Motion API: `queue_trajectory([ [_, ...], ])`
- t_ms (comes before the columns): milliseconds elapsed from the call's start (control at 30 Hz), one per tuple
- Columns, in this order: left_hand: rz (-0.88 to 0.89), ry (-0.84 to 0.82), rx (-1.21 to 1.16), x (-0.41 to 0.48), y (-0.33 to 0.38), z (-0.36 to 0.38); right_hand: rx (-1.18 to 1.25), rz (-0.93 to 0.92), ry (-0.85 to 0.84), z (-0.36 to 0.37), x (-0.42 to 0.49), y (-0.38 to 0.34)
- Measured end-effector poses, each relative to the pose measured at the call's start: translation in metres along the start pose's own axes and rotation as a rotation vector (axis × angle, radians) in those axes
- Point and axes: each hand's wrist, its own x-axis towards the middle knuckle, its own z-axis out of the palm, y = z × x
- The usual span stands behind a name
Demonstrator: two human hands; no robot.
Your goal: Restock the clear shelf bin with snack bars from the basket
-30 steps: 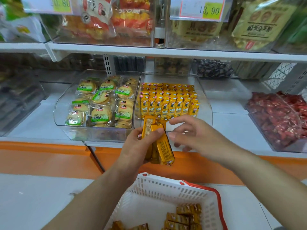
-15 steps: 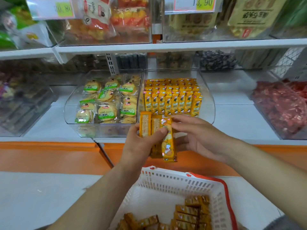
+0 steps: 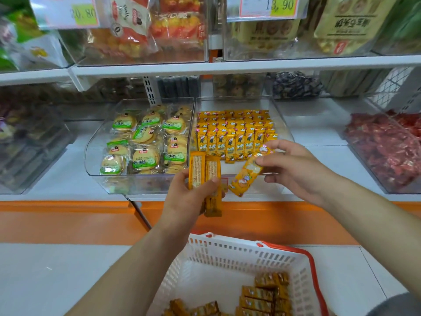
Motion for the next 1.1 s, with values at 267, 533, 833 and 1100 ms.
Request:
queue_trajectory([
  [267, 0.044, 0.021, -0.053, -0.005, 0.0, 0.002, 0.167, -0.063, -0.056, 0.008, -0.008, 0.004],
  [533, 0.053, 0.029, -0.022, -0.004, -0.002, 0.001, -0.158, -0.071, -0.108, 0.033, -0.012, 0.021],
  [833, 0.007, 0.011, 0.01, 0.002, 0.005, -0.006, -0.612, -0.305, 0.199, -0.017, 0.042, -0.022],
  [1100, 0.027, 0.032, 0.022, 0.012, 0.008, -0.008, -1.536, -0.365, 0.13, -0.042, 0.13, -0.034],
])
